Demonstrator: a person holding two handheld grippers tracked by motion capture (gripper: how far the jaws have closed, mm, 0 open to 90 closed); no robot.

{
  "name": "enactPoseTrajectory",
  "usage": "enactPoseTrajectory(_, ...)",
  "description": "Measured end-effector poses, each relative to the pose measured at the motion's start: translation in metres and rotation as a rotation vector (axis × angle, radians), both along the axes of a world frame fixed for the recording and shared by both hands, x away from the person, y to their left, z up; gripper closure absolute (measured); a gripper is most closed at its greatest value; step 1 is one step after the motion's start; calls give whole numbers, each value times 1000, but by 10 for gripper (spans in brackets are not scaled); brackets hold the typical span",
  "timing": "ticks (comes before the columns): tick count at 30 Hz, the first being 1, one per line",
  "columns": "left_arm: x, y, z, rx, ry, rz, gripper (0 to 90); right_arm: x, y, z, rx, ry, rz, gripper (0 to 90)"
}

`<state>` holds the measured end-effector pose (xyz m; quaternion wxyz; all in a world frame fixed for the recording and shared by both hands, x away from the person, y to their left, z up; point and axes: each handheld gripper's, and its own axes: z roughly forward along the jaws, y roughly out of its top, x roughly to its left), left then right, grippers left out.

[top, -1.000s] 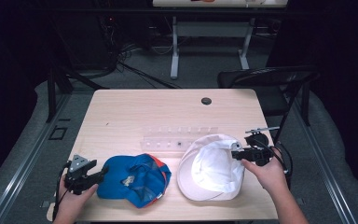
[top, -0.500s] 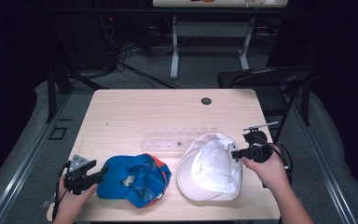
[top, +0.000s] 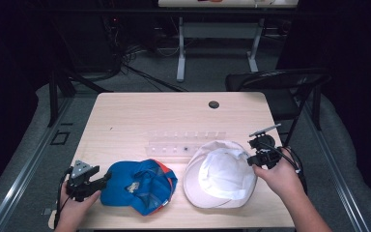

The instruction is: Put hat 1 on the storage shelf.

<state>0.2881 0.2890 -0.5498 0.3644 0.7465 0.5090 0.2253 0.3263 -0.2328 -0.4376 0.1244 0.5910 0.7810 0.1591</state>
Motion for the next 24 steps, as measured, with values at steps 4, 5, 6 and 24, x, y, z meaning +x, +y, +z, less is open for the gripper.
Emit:
enactPoseTrajectory(4,0,0,0,4,3,0,446,-3,6,7,-95,36,5,814)
enactPoseTrajectory(5,0,0,0,5,4,-1,446,-4,7,9,-116,46,12,814)
enactPoseTrajectory(6,0,0,0,4,4,-1,446,-5,9,11,-128,46,12,814)
enactPoseTrajectory(24,-1,-1,-1,2,3,-2,447,10,2,54,1,308,-116,817)
